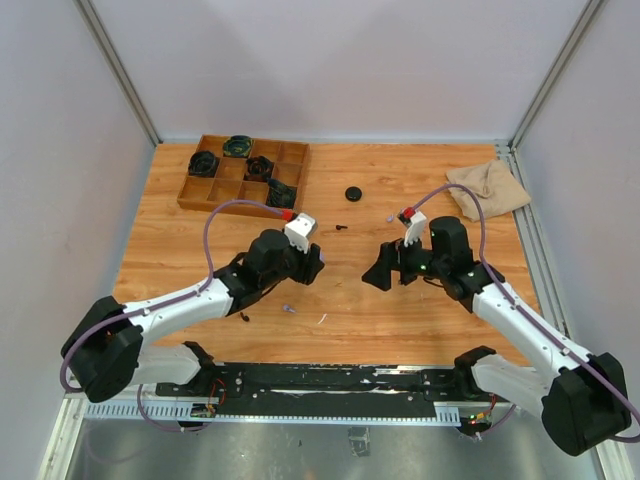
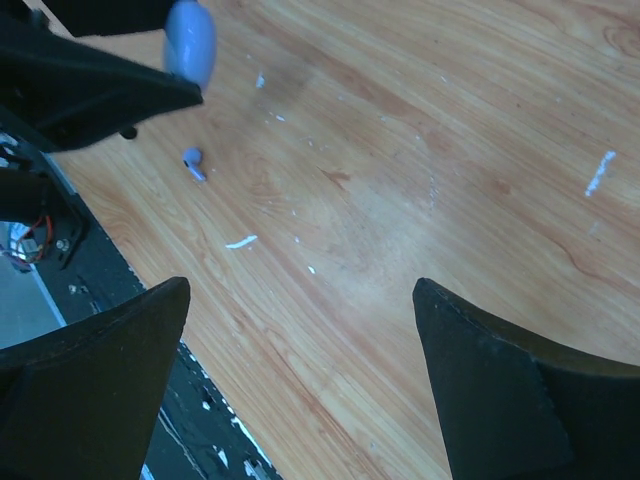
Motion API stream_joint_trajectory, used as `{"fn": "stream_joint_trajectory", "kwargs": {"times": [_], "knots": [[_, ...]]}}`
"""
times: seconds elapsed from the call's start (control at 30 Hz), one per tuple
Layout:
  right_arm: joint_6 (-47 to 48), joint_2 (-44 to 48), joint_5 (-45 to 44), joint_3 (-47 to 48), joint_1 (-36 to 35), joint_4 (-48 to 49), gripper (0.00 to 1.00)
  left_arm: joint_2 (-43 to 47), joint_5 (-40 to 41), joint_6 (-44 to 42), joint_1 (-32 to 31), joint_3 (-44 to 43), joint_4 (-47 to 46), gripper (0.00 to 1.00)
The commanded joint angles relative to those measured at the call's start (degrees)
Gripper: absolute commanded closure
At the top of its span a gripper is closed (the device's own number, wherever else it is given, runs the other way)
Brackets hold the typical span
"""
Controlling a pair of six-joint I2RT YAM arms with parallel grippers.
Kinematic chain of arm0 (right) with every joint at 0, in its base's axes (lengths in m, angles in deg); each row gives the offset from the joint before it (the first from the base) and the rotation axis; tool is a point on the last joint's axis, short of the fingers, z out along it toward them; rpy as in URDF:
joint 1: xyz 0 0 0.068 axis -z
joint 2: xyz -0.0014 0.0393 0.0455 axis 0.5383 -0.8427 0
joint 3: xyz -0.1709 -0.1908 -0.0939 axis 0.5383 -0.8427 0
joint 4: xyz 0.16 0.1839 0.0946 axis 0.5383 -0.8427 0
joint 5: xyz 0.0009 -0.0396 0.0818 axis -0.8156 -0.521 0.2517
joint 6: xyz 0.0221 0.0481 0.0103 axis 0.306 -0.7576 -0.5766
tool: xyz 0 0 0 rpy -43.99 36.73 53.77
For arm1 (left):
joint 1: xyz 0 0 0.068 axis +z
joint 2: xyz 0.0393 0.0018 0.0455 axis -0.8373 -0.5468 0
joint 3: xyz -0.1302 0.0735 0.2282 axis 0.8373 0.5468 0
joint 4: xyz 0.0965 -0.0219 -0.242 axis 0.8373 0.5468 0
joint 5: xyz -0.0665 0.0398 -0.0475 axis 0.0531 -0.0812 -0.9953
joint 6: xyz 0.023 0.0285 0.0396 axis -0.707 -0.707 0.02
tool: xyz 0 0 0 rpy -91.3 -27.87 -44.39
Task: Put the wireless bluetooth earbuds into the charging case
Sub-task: Pick up the charging case at the center of the board.
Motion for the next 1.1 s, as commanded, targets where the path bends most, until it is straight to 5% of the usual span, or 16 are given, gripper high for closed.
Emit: {"fn": "stream_joint_trajectory", "kwargs": {"times": [0.0, 0.67, 1.07], "knots": [[-3.2, 0.0, 2.1, 3.2, -2.4, 3.5, 0.06, 1.6, 0.7, -7.8, -4.1, 0.6, -5.2, 0.66], [-13.2, -8.6, 2.4, 3.6, -10.8, 21.7, 0.30, 8.2, -6.2, -14.7, -11.5, 3.9, -11.5, 0.68], [-14.5, -11.8, 5.9, 4.8, -13.3, 23.6, 0.50, 9.8, -5.6, -15.4, -11.7, 4.7, -13.0, 0.68]]}}
